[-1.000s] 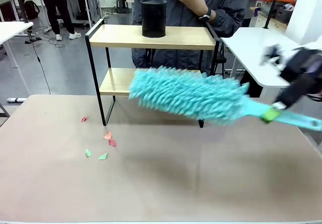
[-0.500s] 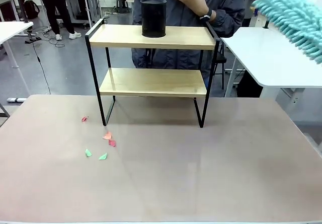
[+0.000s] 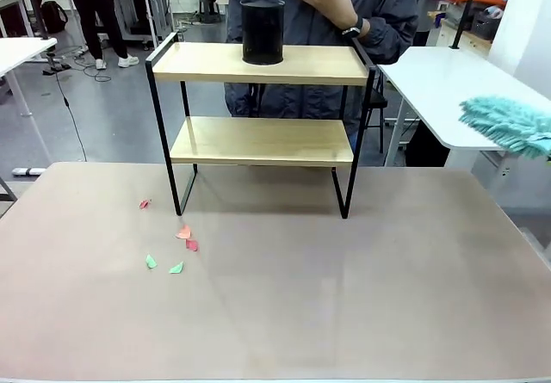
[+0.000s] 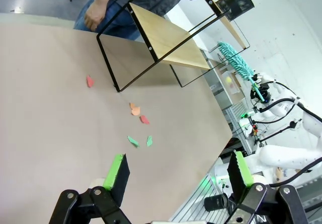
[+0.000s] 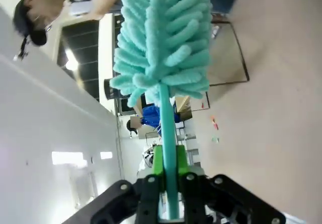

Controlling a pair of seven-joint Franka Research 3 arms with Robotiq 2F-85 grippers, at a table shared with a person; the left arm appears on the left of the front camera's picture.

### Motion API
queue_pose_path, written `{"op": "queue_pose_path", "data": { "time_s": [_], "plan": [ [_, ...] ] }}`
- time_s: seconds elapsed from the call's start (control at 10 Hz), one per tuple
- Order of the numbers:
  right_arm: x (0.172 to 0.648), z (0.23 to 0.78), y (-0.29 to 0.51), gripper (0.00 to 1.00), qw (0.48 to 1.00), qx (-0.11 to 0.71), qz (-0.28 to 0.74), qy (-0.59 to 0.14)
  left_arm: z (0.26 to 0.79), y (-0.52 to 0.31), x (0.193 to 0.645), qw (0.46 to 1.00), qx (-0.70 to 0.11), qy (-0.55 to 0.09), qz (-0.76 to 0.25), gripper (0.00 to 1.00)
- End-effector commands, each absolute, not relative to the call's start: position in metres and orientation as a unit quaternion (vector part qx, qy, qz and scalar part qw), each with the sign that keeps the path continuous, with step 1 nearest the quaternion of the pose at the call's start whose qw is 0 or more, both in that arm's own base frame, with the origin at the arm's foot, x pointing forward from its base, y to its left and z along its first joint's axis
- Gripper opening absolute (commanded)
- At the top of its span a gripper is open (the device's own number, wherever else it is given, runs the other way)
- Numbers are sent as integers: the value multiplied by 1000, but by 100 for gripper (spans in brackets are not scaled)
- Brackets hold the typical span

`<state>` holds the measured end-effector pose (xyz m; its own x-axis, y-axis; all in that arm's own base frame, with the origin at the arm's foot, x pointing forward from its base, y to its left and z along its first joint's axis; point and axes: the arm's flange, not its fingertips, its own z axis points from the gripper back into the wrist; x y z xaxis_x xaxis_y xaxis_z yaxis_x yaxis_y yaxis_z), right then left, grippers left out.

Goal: Clean the shelf.
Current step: Clean the remaining tier of the Shelf with the Duster once objects are removed, then hand the Duster back to the human.

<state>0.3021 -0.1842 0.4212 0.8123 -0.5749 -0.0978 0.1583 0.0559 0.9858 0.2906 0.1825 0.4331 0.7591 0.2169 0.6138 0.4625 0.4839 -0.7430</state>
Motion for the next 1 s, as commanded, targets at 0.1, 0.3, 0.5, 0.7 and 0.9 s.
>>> {"op": "queue_pose_path", "data": {
  "time_s": [0.1,0.3,0.5,0.7,0.9],
  "plan": [
    [302,421,-184,0,708,636,-259,-164,432,180,290,783,-507,-351,-83,100],
    [302,421,-184,0,708,636,-259,-164,432,180,290,783,-507,-351,-83,100],
    [302,421,-184,0,708,636,-259,-164,432,180,290,783,-507,-351,-83,100],
    [302,421,-184,0,708,636,-259,-164,432,180,290,783,-507,-351,-83,100],
    [302,421,-184,0,708,636,-259,-164,432,180,290,783,-507,-351,-83,100]
  ]
}}
